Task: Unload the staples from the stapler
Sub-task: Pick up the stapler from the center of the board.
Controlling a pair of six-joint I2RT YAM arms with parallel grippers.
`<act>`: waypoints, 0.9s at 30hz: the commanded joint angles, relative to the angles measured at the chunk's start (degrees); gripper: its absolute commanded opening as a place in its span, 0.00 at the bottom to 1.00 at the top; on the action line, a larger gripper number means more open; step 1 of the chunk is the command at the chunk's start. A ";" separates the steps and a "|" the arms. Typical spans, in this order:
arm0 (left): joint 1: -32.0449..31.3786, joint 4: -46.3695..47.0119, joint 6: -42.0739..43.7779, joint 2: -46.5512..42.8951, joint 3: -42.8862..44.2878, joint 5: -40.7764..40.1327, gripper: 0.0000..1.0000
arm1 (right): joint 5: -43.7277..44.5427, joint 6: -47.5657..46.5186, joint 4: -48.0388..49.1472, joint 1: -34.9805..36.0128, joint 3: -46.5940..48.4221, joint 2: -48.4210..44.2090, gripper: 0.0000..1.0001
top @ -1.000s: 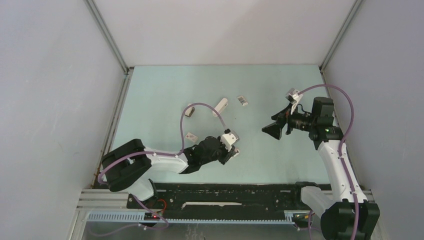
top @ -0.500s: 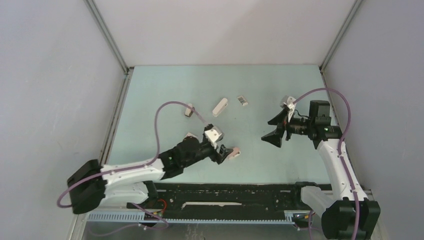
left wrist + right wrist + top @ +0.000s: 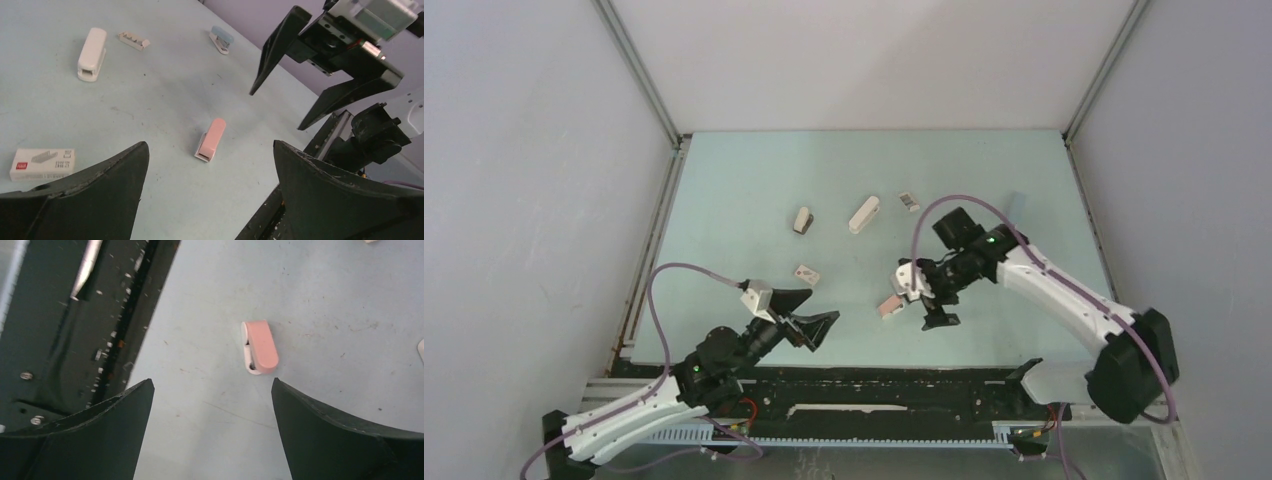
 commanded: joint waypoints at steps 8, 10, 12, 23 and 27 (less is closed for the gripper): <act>-0.18 -11.62 -8.92 -9.80 -3.92 -4.30 1.00 | 25.56 10.53 10.24 13.70 11.11 16.65 0.87; -0.18 -12.10 -9.00 -8.74 -3.94 -4.47 1.00 | 27.20 12.04 12.03 14.99 11.11 18.72 0.85; -0.18 -12.39 -9.01 -7.62 -3.63 -4.53 1.00 | 28.65 12.81 12.76 16.05 11.06 20.62 0.84; -0.18 -12.45 -9.55 -6.86 -3.94 -4.61 1.00 | 31.51 14.57 14.83 17.67 10.51 26.18 0.60; -0.18 -14.73 -9.50 -8.17 -3.94 -4.65 1.00 | 30.92 14.02 15.19 18.56 9.66 26.19 0.49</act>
